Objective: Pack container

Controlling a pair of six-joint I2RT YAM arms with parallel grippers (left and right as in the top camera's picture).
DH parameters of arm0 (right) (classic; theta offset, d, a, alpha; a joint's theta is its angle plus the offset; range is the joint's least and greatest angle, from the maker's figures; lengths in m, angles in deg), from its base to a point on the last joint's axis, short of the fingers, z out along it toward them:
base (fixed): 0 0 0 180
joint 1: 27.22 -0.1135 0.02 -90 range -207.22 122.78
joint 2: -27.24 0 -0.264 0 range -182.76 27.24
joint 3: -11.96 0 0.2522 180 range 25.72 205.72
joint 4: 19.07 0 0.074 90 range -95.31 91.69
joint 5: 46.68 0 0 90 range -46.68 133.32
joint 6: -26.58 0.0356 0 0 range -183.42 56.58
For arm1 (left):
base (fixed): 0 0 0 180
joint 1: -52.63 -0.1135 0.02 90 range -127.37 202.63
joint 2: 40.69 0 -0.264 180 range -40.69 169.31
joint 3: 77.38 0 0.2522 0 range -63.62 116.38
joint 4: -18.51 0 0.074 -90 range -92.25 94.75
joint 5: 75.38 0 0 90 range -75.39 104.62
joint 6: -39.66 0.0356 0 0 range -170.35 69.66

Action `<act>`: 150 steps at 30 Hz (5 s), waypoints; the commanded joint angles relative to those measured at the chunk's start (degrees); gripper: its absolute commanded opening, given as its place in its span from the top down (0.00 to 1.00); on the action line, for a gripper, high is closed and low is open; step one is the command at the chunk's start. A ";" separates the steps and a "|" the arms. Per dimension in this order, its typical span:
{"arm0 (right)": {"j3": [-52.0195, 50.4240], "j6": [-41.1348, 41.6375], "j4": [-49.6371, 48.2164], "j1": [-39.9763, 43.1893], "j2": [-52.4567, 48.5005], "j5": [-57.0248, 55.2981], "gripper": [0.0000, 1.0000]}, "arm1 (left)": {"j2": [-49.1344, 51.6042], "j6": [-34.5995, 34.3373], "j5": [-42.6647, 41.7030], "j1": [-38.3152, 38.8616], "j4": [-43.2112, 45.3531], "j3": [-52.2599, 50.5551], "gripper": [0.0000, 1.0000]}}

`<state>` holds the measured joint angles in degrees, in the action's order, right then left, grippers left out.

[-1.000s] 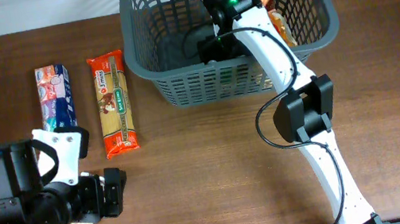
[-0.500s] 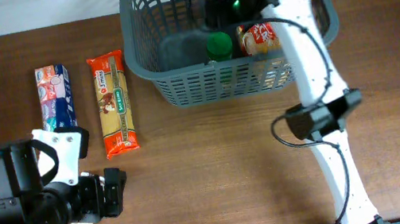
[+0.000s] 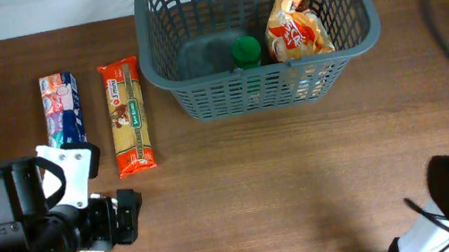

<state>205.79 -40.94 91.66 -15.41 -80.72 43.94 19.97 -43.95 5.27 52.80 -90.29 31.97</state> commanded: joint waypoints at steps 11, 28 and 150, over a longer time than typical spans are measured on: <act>-44.78 -0.92 0.35 29.94 13.77 0.63 0.01 | 0.13 -0.33 1.51 -0.33 -1.27 0.87 0.01; -74.12 -0.79 -9.68 31.71 13.64 2.14 0.01 | 0.13 -0.37 1.01 -0.33 -1.11 0.87 0.01; -74.12 -0.79 -9.68 31.71 13.64 2.14 0.01 | 59.30 2.40 -20.39 11.43 22.43 83.19 0.98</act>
<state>131.87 -42.34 82.02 16.05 -67.84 46.15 77.52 -47.06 -15.56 59.05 -67.91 116.36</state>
